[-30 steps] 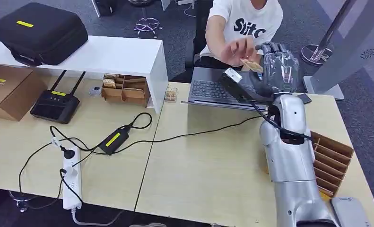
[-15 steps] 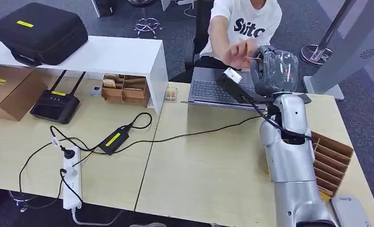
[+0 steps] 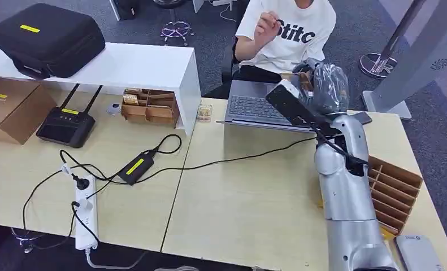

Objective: Pass the card to the sensor for recognition and then transmit it.

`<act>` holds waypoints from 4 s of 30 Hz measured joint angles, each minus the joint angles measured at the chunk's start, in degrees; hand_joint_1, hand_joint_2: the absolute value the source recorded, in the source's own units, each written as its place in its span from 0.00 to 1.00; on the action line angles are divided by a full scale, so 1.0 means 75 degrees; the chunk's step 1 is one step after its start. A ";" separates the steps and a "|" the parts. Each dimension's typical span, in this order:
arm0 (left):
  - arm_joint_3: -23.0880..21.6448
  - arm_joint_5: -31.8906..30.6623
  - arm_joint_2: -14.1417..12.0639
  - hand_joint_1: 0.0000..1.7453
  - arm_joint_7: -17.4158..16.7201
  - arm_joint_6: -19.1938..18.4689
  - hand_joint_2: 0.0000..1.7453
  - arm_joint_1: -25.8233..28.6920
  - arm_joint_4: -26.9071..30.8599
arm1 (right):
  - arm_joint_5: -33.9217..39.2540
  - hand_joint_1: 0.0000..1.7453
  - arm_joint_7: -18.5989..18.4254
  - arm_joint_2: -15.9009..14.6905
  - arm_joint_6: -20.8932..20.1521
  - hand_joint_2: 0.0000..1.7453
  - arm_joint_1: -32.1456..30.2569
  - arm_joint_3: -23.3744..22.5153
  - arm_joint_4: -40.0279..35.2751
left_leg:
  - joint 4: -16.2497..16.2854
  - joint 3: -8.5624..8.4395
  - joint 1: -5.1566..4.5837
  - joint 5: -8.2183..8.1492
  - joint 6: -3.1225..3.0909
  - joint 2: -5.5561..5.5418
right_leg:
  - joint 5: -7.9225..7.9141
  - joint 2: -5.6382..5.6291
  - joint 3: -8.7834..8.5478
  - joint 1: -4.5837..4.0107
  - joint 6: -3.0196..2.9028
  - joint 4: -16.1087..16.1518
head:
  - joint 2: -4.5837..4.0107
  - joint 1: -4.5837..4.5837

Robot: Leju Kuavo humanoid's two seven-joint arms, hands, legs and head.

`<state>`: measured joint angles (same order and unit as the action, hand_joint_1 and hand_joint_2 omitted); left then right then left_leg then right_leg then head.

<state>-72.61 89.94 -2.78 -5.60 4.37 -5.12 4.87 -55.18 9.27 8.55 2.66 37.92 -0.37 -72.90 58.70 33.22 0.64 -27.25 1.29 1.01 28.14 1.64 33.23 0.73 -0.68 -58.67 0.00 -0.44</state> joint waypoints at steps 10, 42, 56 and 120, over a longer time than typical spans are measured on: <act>0.0461 0.0000 0.0125 0.00 0.0157 0.0233 1.00 0.0123 -0.0003 | 0.1798 1.00 0.0688 -0.0668 0.0129 1.00 -0.2070 -0.1090 -0.1868 | 0.0004 0.0001 -0.0003 -0.0016 -0.0016 -0.0009 | 0.0003 0.0008 -0.0005 0.0001 0.0005 0.0021 | 0.0000 0.0000; 0.1891 0.0000 0.0510 0.00 0.0402 0.0621 1.00 0.0230 -0.0015 | 0.3504 1.00 0.1168 -0.0044 -0.1704 1.00 -0.6143 -0.6006 -0.5065 | 0.0002 0.0003 -0.0001 -0.0038 -0.0016 -0.0003 | 0.0013 0.0006 -0.0010 0.0001 0.0015 0.0030 | 0.0000 0.0000; 0.1918 0.0003 0.0522 0.00 0.0385 0.0627 1.00 0.0229 -0.0015 | 0.2186 1.00 0.0709 -0.0023 -0.2509 1.00 -0.6186 -0.6155 -0.4730 | 0.0002 0.0003 -0.0001 -0.0038 -0.0016 0.0002 | 0.0013 0.0001 -0.0010 0.0001 0.0015 0.0030 | 0.0000 0.0000; 0.1964 0.0003 0.0522 0.00 0.0201 0.0772 1.00 0.0205 -0.0015 | -0.1377 1.00 -0.1003 -0.0184 -0.0973 1.00 -0.5452 -0.5677 -0.3194 | 0.0002 0.0003 -0.0001 -0.0037 -0.0017 0.0002 | 0.0013 0.0003 -0.0012 0.0001 0.0014 0.0027 | 0.0000 0.0000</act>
<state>-57.88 89.96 1.14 -4.09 10.16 -3.58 4.76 -65.50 1.75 7.17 -4.63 -2.96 -42.95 -96.85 58.72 33.24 0.64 -27.53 1.17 1.02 28.23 1.66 33.14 0.73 -0.57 -58.46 0.00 -0.44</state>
